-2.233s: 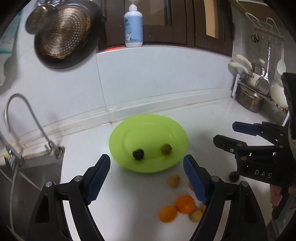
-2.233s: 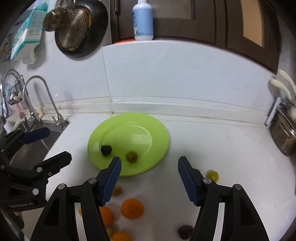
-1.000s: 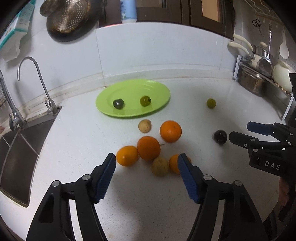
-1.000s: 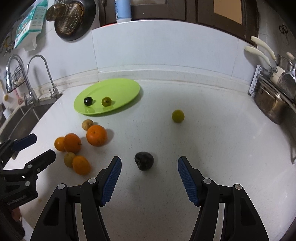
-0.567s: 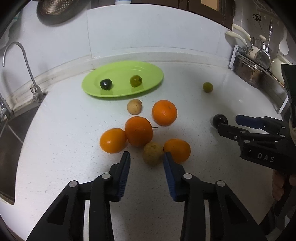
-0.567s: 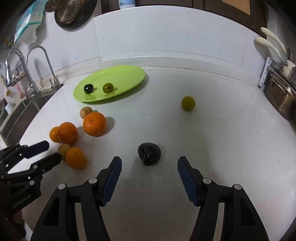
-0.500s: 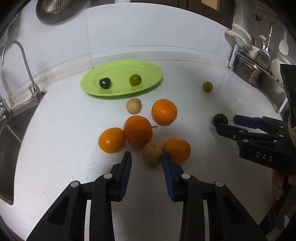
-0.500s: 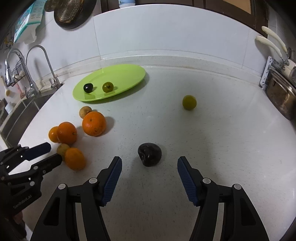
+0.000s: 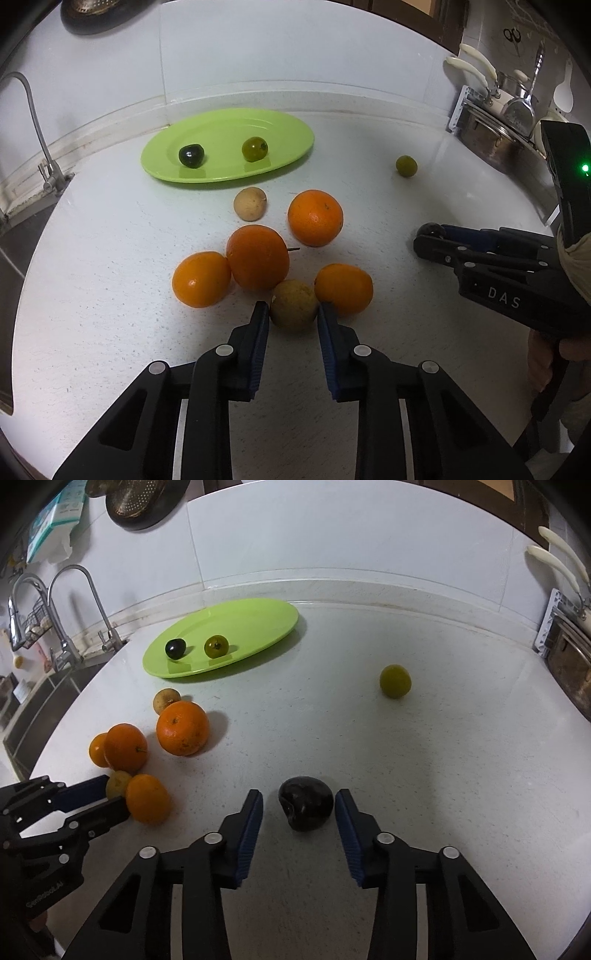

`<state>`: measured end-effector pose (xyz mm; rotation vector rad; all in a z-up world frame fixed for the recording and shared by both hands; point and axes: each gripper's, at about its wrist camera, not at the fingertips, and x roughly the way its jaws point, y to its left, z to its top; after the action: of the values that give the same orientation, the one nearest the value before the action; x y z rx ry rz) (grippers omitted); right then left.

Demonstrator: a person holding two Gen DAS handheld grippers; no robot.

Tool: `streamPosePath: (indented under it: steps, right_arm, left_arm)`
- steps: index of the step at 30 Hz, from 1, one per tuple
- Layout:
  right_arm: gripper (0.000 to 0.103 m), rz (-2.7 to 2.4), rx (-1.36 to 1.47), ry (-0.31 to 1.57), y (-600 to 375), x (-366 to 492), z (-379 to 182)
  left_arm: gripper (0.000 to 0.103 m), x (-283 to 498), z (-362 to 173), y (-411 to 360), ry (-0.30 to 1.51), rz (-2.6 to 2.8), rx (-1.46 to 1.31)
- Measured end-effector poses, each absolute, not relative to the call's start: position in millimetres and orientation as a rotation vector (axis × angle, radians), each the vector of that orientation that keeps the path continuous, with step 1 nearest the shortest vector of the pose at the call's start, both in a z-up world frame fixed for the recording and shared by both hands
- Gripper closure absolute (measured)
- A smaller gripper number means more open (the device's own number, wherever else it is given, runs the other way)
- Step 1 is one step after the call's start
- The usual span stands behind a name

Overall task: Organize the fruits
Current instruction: 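Grasp a brown kiwi with the left gripper while the right gripper grasps a dark plum, then carry the kiwi in the left gripper while the right gripper carries the dark plum over the plate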

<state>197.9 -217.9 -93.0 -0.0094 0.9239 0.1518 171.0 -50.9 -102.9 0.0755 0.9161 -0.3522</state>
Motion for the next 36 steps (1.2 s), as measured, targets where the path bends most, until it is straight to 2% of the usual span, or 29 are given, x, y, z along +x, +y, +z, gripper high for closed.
streamPosePath:
  steps: [2, 16, 36]
  right_arm:
    - [0.072, 0.147, -0.022, 0.916, -217.3, 196.7, -91.7]
    - [0.072, 0.219, -0.006, 0.887, -200.6, 175.7, -73.8]
    - [0.072, 0.243, -0.034, 0.75, -170.6, 163.8, -25.6]
  left_arm:
    - [0.076, 170.6, -103.0, -51.8, 0.915, -0.356, 0.08]
    - [0.076, 154.9, -77.8, -45.9, 0.858, -0.357, 0.081]
    - [0.076, 150.3, -30.2, -22.4, 0.74, -0.362, 0.106]
